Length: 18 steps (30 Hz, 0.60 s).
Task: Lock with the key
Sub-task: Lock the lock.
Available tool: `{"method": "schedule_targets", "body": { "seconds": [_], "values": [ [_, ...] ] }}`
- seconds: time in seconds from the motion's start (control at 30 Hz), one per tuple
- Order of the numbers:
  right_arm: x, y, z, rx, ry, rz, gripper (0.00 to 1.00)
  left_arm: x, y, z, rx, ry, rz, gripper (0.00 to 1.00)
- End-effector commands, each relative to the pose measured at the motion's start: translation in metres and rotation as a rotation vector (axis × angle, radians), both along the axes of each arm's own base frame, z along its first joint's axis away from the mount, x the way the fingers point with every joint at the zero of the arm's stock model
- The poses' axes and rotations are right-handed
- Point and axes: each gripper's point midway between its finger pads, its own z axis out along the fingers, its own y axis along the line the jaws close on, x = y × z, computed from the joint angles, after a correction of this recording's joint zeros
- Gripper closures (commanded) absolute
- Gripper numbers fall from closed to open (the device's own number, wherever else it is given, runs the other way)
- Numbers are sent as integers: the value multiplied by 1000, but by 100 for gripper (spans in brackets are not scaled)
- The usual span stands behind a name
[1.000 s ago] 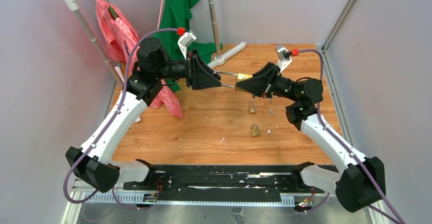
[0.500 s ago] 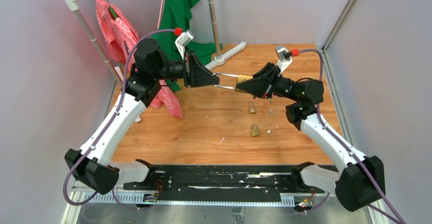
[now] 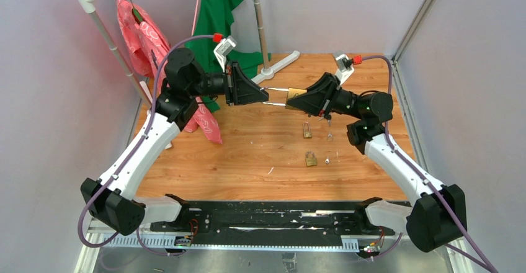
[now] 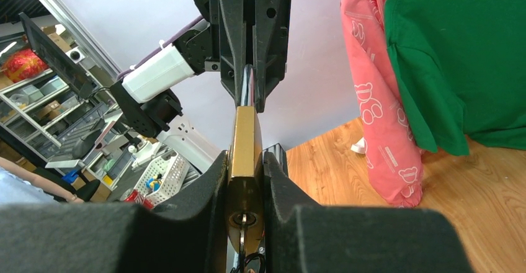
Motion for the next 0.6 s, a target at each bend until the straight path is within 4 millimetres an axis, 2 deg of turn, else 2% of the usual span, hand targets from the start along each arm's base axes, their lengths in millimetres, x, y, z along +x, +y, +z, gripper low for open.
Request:
{"method": "schedule_targets", "body": {
  "seconds": [0.0, 0.37, 0.57],
  "values": [
    [-25, 19, 21, 13, -105, 109, 100, -16, -28, -15, 14, 39, -126, 100],
    [-33, 40, 18, -35, -109, 163, 100, -24, -51, -27, 34, 55, -201, 100],
    [-36, 44, 17, -39, -107, 183, 100, -25, -61, -34, 45, 62, -222, 100]
  ]
}}
